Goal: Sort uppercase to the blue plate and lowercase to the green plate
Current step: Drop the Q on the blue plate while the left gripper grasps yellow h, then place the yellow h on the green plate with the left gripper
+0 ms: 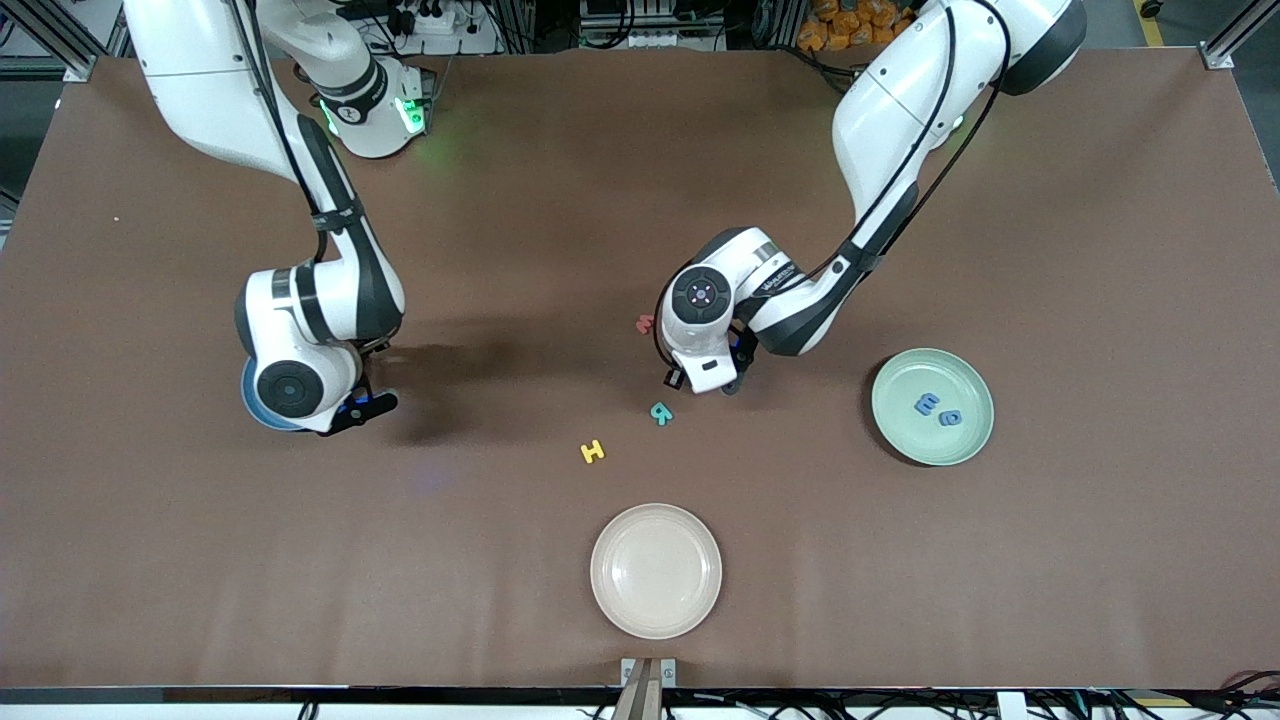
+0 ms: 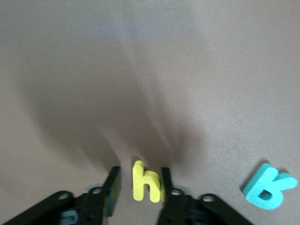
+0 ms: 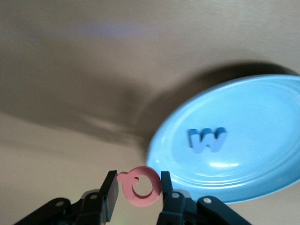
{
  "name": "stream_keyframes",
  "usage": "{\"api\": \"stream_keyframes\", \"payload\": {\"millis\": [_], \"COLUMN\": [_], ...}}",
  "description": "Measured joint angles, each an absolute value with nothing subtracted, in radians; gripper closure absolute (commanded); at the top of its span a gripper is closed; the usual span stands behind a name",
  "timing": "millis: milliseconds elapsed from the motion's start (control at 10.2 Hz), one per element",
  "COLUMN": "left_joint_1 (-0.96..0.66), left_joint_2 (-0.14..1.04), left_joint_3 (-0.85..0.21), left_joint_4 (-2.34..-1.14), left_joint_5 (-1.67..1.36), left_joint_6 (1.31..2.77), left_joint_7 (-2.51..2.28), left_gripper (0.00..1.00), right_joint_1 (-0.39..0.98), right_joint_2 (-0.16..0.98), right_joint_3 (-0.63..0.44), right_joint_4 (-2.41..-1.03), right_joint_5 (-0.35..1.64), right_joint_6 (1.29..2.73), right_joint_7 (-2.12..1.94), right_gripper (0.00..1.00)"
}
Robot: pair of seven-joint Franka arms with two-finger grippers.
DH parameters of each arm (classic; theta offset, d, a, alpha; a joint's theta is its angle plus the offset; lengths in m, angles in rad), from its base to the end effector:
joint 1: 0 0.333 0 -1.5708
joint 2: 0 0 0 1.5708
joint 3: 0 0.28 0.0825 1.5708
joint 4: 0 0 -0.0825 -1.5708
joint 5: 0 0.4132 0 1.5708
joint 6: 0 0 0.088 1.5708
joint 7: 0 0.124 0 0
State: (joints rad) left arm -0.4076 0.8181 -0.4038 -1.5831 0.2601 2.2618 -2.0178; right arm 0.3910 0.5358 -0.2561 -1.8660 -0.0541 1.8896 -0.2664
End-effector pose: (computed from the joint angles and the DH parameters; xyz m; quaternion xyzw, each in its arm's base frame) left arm 0.4899 -0.4766 0.1155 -0.8408 -0.5380 0.0551 0.0239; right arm 0.5691 0.0671 0.1414 0.9428 0.2073 -0.2505 0.0735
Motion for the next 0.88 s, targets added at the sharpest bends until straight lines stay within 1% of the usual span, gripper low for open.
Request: {"api": "stream_keyframes", "payload": {"millis": [196, 490, 686, 784, 882], "left_joint_1": [-0.407, -0.396, -0.376, -0.34, -0.289], "left_joint_2": [0.817, 0.806, 0.734, 0.677, 0.623], "left_joint_3": [-0.404, -0.404, -0.407, -0.411, -0.412], "left_joint_4": [-1.583, -1.572, -1.558, -1.563, -1.582], "left_joint_5": [0.26, 0.264, 0.272, 0.272, 0.272], "left_joint_6": [2.261, 2.244, 2.102, 2.029, 1.989], "left_joint_7": [-1.983, -1.889, -1.657, -1.485, -1.316], "left_gripper": [1.0, 1.0, 1.0, 1.0, 1.0], "right_joint_1": [0.388, 0.387, 0.386, 0.386, 0.386], "right_joint_2": [0.537, 0.549, 0.553, 0.553, 0.553], "right_joint_3": [-0.271, -0.287, -0.288, -0.288, -0.288], "right_joint_4": [-1.879, -1.882, -1.882, -1.882, -1.882], "right_joint_5": [-0.085, -0.093, -0.095, -0.095, -0.094], "right_joint_6": [1.93, 1.969, 1.975, 1.976, 1.977], "right_joint_7": [-0.296, -0.335, -0.34, -0.34, -0.34], "right_gripper": [0.67, 0.41, 0.34, 0.33, 0.33]}}
